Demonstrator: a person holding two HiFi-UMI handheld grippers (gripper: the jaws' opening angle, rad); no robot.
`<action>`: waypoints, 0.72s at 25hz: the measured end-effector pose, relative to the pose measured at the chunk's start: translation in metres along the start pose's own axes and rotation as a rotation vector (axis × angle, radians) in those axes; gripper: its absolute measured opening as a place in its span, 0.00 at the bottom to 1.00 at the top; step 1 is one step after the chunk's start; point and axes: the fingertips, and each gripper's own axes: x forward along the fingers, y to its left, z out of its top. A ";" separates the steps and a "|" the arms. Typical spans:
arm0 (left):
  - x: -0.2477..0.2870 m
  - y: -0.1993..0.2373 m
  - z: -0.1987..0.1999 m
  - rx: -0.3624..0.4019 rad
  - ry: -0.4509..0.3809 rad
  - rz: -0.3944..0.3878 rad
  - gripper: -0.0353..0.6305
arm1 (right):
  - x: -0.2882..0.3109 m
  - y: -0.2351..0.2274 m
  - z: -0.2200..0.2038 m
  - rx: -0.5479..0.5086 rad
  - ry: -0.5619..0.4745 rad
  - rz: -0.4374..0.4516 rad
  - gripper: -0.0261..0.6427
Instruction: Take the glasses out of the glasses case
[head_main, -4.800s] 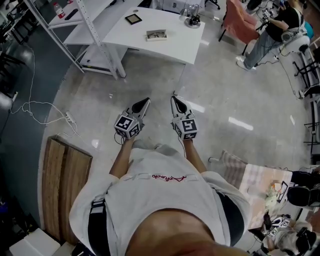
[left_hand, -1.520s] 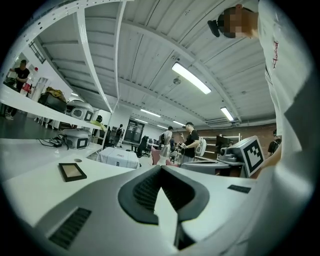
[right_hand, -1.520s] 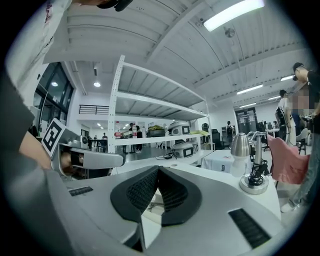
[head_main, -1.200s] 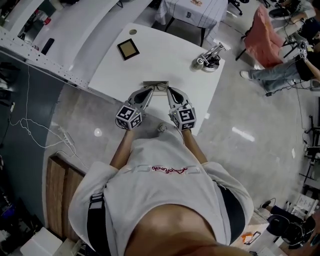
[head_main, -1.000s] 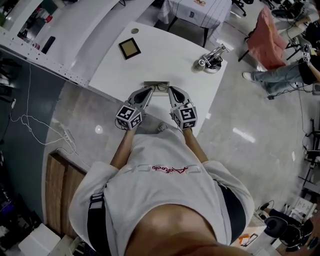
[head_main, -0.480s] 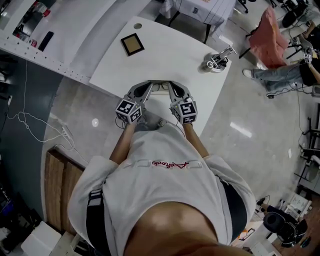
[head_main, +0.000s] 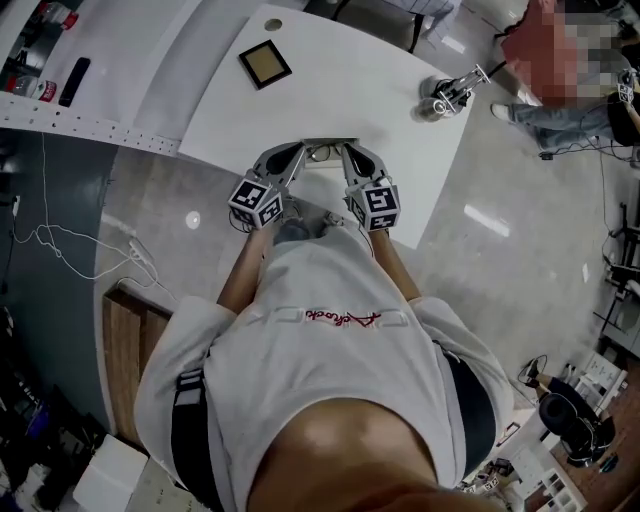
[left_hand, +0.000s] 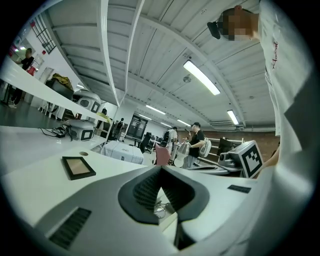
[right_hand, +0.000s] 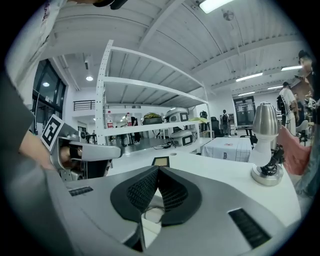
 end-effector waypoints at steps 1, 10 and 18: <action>-0.001 0.001 -0.004 -0.006 0.008 -0.004 0.09 | 0.000 0.001 -0.005 0.007 0.010 -0.004 0.03; -0.007 0.003 -0.043 -0.071 0.088 -0.027 0.09 | -0.003 0.014 -0.051 0.079 0.102 -0.013 0.03; -0.015 0.003 -0.068 -0.103 0.135 -0.029 0.09 | -0.011 0.031 -0.086 0.093 0.181 0.020 0.03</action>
